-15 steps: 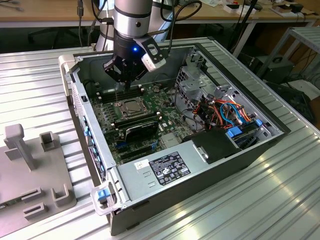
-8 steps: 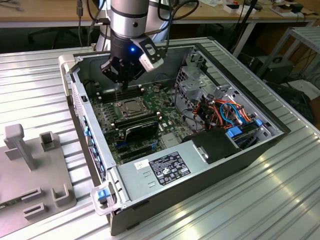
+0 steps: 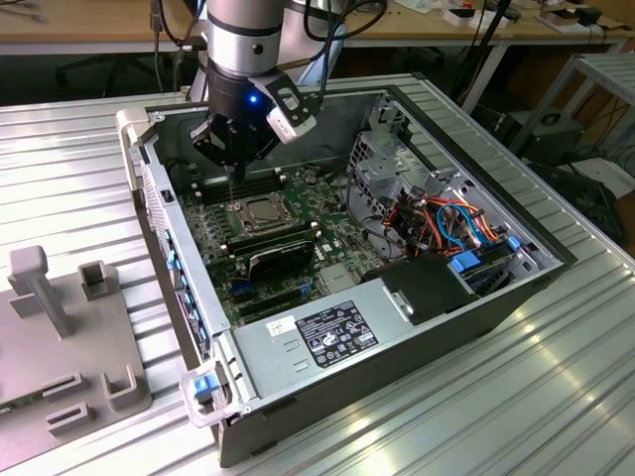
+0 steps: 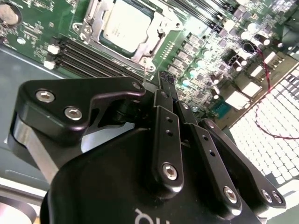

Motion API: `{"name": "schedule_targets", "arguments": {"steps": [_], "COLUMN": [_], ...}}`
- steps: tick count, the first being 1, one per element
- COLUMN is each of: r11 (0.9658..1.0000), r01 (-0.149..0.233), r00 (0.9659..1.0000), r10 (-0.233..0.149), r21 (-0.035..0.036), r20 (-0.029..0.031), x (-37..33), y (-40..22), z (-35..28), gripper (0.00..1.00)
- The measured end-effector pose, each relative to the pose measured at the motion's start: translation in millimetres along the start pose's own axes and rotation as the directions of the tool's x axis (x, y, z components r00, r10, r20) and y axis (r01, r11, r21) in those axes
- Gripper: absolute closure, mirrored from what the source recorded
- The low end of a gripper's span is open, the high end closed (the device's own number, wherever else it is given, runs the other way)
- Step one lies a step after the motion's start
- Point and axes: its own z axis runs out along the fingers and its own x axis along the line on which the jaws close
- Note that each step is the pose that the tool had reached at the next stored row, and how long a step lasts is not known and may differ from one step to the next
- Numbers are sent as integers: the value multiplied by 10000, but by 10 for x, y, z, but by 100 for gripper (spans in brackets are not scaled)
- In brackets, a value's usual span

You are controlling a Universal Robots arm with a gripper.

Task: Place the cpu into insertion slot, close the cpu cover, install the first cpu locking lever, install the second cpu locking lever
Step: 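Install the first cpu locking lever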

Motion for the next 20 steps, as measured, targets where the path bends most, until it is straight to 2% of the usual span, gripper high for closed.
{"name": "schedule_targets", "arguments": {"steps": [4, 10, 16, 20], "r11": [9999, 9999, 9999, 9999], "r01": [101, 110, 118, 122], "r00": [9999, 9999, 9999, 9999], "r10": [-101, -110, -118, -122], "r21": [-3, -3, -2, -2], "r20": [0, -1, -2, -2], "x": [43, 61, 76, 76], "y": [0, 16, 113, 115], "z": [0, -1, -1, -1], "gripper": [89, 89, 89, 89]}}
